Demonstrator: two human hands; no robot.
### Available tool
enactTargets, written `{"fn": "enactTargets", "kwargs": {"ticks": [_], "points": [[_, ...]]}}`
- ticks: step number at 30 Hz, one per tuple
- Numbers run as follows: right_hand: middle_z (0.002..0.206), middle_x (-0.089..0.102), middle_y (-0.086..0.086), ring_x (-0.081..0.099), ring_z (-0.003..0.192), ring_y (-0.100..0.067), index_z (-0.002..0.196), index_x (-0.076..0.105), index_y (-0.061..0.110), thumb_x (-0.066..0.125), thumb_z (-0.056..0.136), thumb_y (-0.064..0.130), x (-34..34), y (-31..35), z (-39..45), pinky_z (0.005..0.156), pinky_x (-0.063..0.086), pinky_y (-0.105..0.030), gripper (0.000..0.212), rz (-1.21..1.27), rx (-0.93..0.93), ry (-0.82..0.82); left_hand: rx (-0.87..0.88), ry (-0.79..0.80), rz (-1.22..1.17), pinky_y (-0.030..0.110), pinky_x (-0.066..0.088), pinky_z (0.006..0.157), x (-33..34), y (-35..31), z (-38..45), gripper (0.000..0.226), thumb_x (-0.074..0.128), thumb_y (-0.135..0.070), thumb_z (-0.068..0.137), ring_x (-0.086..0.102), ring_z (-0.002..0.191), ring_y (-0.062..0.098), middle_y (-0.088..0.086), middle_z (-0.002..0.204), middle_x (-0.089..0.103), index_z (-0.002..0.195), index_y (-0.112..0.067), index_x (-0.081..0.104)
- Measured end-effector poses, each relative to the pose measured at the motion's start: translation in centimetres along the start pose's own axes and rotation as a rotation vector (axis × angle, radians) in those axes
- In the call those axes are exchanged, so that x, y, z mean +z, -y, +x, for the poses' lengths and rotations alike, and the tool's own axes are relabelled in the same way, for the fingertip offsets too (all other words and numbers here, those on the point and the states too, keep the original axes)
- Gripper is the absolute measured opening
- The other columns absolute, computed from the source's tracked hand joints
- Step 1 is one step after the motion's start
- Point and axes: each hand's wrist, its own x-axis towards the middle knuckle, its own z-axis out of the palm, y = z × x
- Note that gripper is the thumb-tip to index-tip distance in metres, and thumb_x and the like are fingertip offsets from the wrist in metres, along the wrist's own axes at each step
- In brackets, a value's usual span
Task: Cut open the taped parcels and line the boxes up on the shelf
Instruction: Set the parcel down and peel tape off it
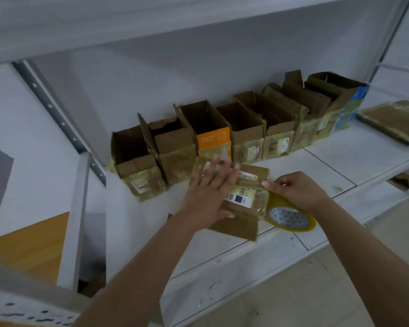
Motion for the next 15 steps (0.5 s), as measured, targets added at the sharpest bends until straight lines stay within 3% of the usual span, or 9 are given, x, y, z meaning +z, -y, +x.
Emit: {"fn": "enactTargets", "kwargs": {"ticks": [4, 9, 12, 15], "points": [[0.065, 0.063, 0.009, 0.063, 0.075, -0.018, 0.069, 0.071, 0.024, 0.06, 0.066, 0.079, 0.5, -0.1, 0.3, 0.075, 0.049, -0.035, 0.056, -0.038, 0.01, -0.022, -0.003, 0.079, -0.1, 0.053, -0.006, 0.118, 1.4, -2.2, 0.2, 0.087, 0.048, -0.053, 0.095, -0.038, 0.139, 0.023, -0.008, 0.155, -0.031, 0.152, -0.037, -0.016], [0.079, 0.069, 0.002, 0.063, 0.081, -0.02, 0.07, 0.068, 0.025, 0.064, 0.074, 0.073, 0.8, 0.1, 1.0, 0.078, 0.052, -0.038, 0.049, -0.15, 0.04, -0.104, -0.016, 0.072, -0.265, 0.047, -0.007, 0.118, 0.7, -1.4, 1.1, 0.083, 0.054, -0.049, 0.094, -0.021, 0.148, 0.016, -0.009, 0.163, -0.012, 0.155, -0.036, -0.001], [0.086, 0.064, 0.001, 0.058, 0.084, -0.022, 0.078, 0.065, 0.028, 0.059, 0.078, 0.073, 0.7, 0.1, 1.3, 0.074, 0.047, -0.035, 0.046, -0.237, 0.065, -0.175, -0.134, -0.145, -0.507, 0.04, 0.013, 0.122, 0.5, -0.4, -0.5, 0.067, 0.056, -0.038, 0.097, 0.01, 0.15, 0.019, 0.001, 0.162, 0.018, 0.154, -0.021, 0.026], [0.091, 0.066, -0.002, 0.06, 0.088, -0.025, 0.089, 0.068, 0.026, 0.057, 0.078, 0.075, 0.8, -0.7, 1.1, 0.078, 0.05, -0.037, 0.051, -0.2, 0.08, -0.178, -0.429, -0.364, -0.597, 0.033, 0.038, 0.108, 1.5, 1.3, -3.8, 0.053, 0.059, -0.026, 0.095, 0.042, 0.134, 0.023, 0.005, 0.147, 0.042, 0.145, -0.015, 0.042]]}}
